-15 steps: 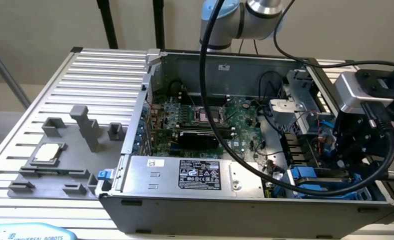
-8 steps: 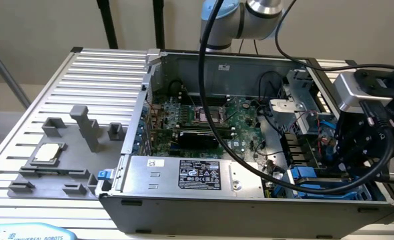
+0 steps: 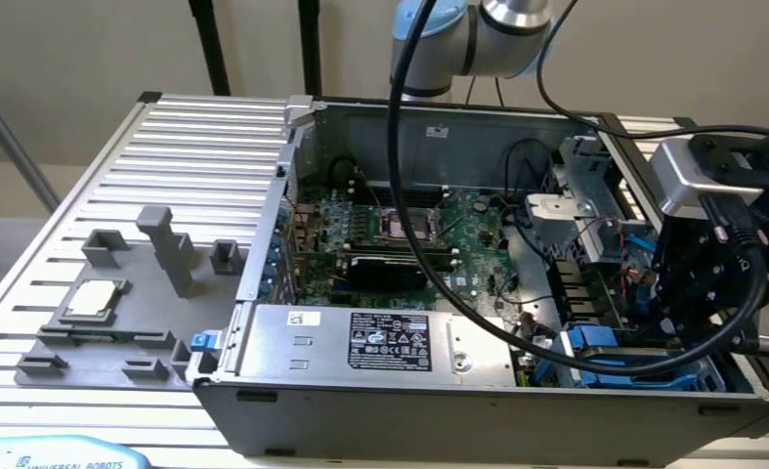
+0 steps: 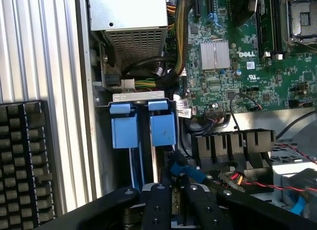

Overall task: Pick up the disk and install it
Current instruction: 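Insert the first disk wire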

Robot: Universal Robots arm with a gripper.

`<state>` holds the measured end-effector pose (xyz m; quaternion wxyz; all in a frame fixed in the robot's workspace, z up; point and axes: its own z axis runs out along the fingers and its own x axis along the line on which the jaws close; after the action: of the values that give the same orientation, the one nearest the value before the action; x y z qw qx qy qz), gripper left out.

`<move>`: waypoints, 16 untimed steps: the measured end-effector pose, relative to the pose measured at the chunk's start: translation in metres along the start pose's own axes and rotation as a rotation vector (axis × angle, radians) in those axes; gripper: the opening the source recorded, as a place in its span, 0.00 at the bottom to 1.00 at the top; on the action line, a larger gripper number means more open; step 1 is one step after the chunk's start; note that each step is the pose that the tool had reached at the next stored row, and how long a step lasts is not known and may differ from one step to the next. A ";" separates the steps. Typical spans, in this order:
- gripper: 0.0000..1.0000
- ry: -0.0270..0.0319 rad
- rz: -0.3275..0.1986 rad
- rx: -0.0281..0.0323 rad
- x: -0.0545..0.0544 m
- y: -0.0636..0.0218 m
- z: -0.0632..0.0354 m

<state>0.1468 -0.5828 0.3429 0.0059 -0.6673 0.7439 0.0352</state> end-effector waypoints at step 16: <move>0.16 0.0073 0.000 0.0008 -0.002 -0.0023 0.0046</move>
<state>0.1491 -0.5812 0.3383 0.0034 -0.6674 0.7440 0.0324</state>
